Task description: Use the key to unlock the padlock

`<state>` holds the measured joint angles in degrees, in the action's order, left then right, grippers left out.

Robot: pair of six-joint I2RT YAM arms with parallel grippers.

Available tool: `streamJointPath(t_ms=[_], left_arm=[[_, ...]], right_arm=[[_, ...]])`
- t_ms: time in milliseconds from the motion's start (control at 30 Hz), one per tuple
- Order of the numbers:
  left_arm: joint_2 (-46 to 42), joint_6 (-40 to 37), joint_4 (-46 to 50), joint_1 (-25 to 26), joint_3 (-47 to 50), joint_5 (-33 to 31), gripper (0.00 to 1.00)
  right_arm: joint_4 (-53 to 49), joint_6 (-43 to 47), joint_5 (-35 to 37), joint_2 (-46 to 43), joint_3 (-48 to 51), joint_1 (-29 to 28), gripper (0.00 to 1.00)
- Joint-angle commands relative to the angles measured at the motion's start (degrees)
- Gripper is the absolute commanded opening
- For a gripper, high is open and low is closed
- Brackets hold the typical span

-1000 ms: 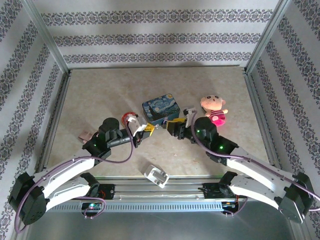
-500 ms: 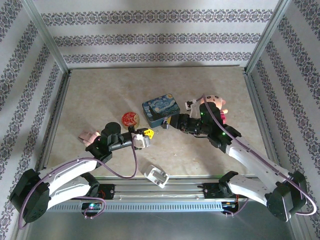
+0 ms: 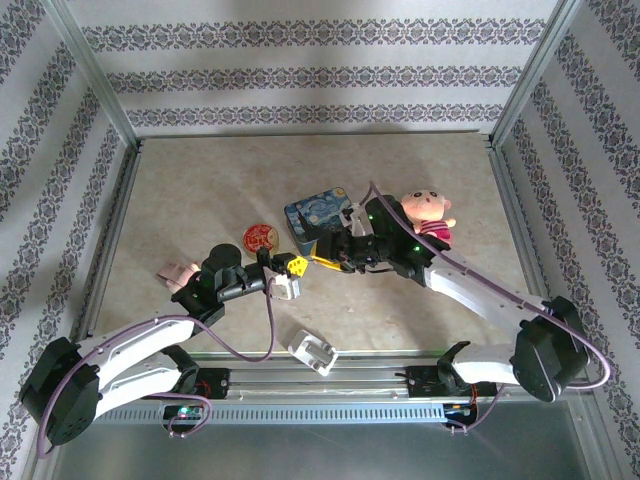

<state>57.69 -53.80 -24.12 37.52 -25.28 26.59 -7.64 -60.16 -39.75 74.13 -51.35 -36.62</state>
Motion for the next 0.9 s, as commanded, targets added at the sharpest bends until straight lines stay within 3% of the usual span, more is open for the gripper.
streamJointPath(t_ms=[0, 267, 533, 667, 700, 800, 867], left_arm=[[-0.65, -1.44, -2.51, 0.8, -0.4, -0.17, 0.0], [-1.22, -1.05, -3.2, 0.8, 0.24, -0.6, 0.0], [-1.56, -0.91, -2.39, 0.8, 0.4, -0.41, 0.0], [-2.18, 0.09, -1.96, 0.8, 0.57, 0.65, 0.0], [-2.42, 0.9, -1.97, 0.8, 0.58, 0.88, 0.02], [-3.68, 7.94, -4.06, 0.8, 0.93, 1.21, 0.32], [-5.09, 17.67, -6.48, 0.8, 0.85, 0.14, 0.38]], right_arm=[[0.63, -0.75, -2.04, 1.2, -2.51, -0.7, 0.35], [1.18, -1.1, -1.87, 2.34, -1.69, -0.78, 0.31], [1.96, -1.52, -1.39, 1.51, 0.05, 0.14, 0.03], [2.49, -1.81, -0.74, 0.37, 1.39, 0.97, 0.0], [2.75, -1.82, -0.51, -0.08, 1.81, 1.36, 0.0], [3.88, -1.64, 0.63, -1.94, 3.35, 2.6, 0.0], [5.06, -0.89, 2.02, -3.49, 4.72, 3.33, 0.0]])
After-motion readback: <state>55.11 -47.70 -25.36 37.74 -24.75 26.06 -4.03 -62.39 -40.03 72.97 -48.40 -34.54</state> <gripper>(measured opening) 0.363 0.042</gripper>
